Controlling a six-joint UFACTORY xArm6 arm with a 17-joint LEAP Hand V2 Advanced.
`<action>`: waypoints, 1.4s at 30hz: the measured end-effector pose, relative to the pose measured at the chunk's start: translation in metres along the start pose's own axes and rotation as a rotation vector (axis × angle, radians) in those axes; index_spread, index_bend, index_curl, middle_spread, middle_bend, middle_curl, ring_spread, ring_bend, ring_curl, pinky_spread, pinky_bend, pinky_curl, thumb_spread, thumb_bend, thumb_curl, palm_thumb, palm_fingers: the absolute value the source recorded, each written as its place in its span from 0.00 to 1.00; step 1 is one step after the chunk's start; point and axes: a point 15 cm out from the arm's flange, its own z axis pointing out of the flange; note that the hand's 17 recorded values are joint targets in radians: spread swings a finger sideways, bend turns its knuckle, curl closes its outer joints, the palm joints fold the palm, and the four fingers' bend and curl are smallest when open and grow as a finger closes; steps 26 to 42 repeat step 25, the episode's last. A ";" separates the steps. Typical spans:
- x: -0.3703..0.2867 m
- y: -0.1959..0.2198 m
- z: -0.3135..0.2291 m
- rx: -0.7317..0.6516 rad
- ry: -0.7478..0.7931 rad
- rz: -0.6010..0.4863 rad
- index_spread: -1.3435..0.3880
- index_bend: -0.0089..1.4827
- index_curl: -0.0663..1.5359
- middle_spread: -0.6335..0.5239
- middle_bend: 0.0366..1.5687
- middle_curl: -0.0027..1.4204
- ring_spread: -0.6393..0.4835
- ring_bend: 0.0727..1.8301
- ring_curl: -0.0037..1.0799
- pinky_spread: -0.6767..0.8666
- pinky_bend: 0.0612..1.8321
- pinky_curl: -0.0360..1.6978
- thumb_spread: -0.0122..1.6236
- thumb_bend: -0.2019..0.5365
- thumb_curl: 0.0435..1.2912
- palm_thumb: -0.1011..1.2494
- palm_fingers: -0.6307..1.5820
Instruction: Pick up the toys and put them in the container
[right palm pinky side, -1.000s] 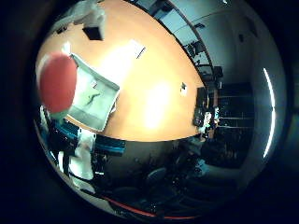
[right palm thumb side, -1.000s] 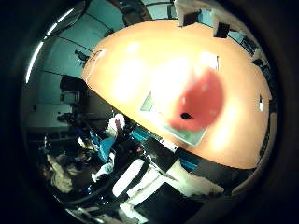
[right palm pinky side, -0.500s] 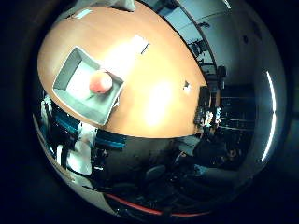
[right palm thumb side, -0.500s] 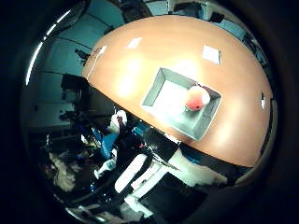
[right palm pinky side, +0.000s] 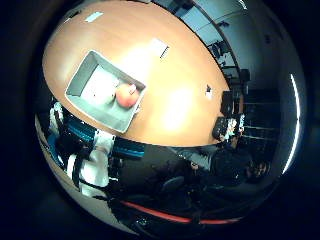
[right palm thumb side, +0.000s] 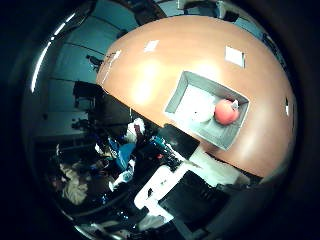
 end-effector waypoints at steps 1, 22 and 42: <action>-0.006 0.002 -0.003 0.007 -0.004 0.004 0.51 0.13 0.26 0.43 0.19 0.24 0.58 0.30 0.18 0.71 0.27 0.23 0.65 0.24 0.19 0.48 0.46; -0.040 0.032 0.013 -0.007 -0.094 0.034 0.51 0.13 0.26 0.41 0.19 0.25 0.54 0.29 0.15 0.68 0.25 0.16 0.67 0.24 0.19 0.51 0.50; -0.040 0.032 0.012 -0.005 -0.094 0.033 0.51 0.13 0.26 0.41 0.19 0.25 0.54 0.29 0.14 0.68 0.25 0.15 0.67 0.24 0.18 0.51 0.51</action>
